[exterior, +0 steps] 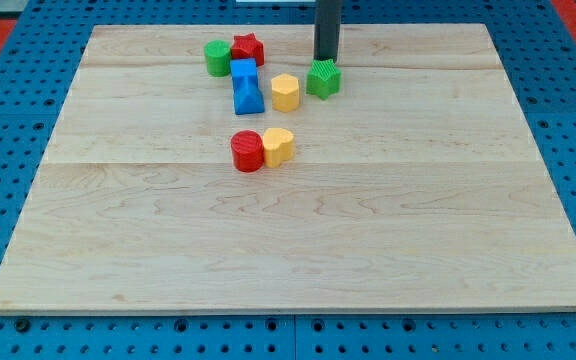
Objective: Push the red star along with the green circle to the left side of the blue cube
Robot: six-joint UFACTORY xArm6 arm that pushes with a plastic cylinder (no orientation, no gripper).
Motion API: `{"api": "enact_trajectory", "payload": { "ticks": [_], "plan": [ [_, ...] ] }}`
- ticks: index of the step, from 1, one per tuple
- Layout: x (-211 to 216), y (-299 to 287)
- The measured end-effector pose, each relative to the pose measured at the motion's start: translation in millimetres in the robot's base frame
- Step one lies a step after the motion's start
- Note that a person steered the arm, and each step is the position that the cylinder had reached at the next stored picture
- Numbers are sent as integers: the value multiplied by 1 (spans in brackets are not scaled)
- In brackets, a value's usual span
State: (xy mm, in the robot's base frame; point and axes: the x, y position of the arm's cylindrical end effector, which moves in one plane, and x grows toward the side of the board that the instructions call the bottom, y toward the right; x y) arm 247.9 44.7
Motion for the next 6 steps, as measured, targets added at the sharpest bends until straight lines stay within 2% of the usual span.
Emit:
{"api": "enact_trajectory", "payload": {
  "ticks": [1,2,3,5,6],
  "plan": [
    [-27,-34],
    [-27,-84],
    [-26,-104],
    [-6,-148],
    [14,-148]
  ]
}}
